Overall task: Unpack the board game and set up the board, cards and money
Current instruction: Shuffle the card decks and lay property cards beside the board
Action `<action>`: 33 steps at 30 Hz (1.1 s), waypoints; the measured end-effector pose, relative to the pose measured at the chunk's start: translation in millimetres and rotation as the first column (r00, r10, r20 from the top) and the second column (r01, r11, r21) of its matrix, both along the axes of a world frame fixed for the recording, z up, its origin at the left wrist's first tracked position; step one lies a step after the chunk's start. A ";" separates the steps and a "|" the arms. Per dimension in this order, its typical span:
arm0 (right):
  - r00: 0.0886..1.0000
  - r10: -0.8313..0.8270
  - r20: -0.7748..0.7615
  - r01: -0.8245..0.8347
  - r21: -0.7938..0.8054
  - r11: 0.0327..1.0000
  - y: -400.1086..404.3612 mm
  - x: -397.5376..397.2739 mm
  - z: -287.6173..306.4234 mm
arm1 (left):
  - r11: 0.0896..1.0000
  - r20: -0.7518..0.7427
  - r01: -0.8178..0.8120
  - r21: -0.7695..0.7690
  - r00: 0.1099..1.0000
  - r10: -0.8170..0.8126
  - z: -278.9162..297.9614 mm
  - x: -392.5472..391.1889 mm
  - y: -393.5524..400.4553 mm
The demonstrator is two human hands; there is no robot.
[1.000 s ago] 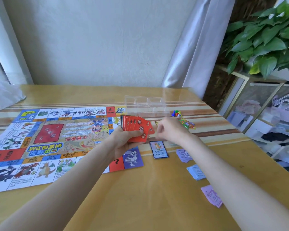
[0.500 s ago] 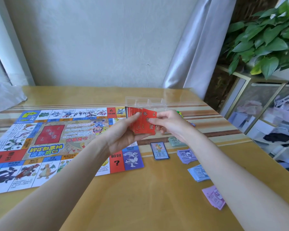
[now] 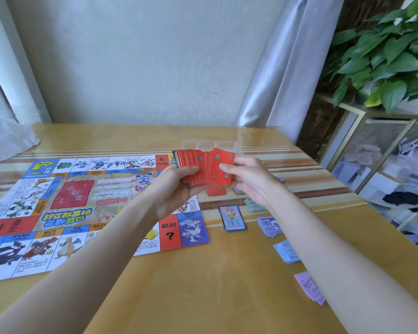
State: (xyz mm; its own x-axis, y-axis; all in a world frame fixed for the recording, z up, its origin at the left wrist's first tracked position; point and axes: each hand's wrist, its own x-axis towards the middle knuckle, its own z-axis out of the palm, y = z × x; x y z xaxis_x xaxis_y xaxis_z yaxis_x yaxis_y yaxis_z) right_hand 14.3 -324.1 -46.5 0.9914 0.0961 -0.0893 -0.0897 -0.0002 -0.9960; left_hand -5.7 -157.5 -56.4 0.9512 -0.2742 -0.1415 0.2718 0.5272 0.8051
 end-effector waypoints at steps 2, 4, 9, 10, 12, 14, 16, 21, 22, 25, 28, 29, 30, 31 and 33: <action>1.000 0.006 -0.012 -0.006 0.042 0.999 -2.4 1.2 0.1 | 0.999 0.009 -0.035 0.017 0.999 0.035 -1.2 0.2 1.7; 0.999 0.030 -0.018 -0.029 0.048 0.998 -5.0 2.2 -0.4 | 0.993 0.041 -0.084 0.077 0.996 0.081 -4.1 0.5 3.2; 0.991 0.130 -0.032 -0.128 0.038 0.991 0.1 1.6 -2.1 | 0.969 0.066 -0.154 0.192 0.987 0.144 -8.3 3.5 3.0; 0.993 0.117 -0.022 -0.116 0.037 0.993 1.8 2.2 -2.7 | 0.968 0.064 -0.152 0.197 0.988 0.142 -7.1 3.7 3.0; 0.997 0.072 -0.011 -0.071 0.039 0.997 2.0 4.5 -3.4 | 0.982 0.060 -0.107 0.156 0.993 0.099 -3.9 3.5 4.8; 0.999 0.037 -0.017 -0.037 0.004 0.999 -1.2 6.2 -2.7 | 0.997 0.038 -0.048 0.068 0.998 0.045 -1.8 2.4 7.5; 0.999 0.045 -0.023 -0.045 -0.026 0.999 -2.2 6.0 -2.0 | 0.994 0.049 -0.069 0.091 0.997 0.065 -4.0 2.1 9.2; 0.998 0.058 -0.007 -0.058 -0.057 0.997 7.5 3.3 -3.2 | 0.959 0.061 -0.174 0.225 0.984 0.165 -10.0 2.5 5.8; 0.999 0.047 -0.006 -0.047 -0.054 0.997 8.0 3.0 -3.0 | 0.961 0.057 -0.165 0.224 0.986 0.156 -9.9 2.7 5.7; 1.000 0.010 -0.012 -0.010 -0.041 0.999 6.2 3.4 -1.0 | 0.980 0.032 -0.119 0.160 0.993 0.116 -8.1 3.9 6.4; 0.997 0.030 -0.064 -0.029 0.010 1.000 5.9 3.2 -0.3 | 0.978 0.002 -0.153 0.143 0.988 0.154 -6.6 5.5 6.5; 0.995 0.041 -0.093 -0.037 0.050 0.998 6.1 3.2 -0.3 | 0.976 -0.015 -0.167 0.141 0.985 0.171 -6.2 5.9 6.3; 0.992 0.038 -0.120 -0.026 0.099 0.995 5.7 3.9 0.0 | 0.974 -0.025 -0.179 0.142 0.982 0.185 -6.0 6.5 6.5; 0.990 0.013 -0.142 0.008 0.143 0.990 4.1 5.3 0.7 | 0.971 -0.031 -0.192 0.145 0.980 0.198 -6.2 7.5 6.8; 0.981 -0.088 -0.174 0.121 0.187 0.975 -1.8 10.7 2.2 | 0.963 -0.050 -0.229 0.142 0.970 0.238 -7.2 10.3 9.6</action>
State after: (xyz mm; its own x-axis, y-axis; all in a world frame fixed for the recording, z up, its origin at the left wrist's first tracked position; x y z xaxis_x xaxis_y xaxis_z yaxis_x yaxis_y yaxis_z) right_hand 25.0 -325.9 -44.3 0.9702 0.0245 -0.2412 -0.2409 0.2114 -0.9473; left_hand 4.6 -148.0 -63.5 0.9738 -0.0201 -0.2266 0.2092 0.4710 0.8570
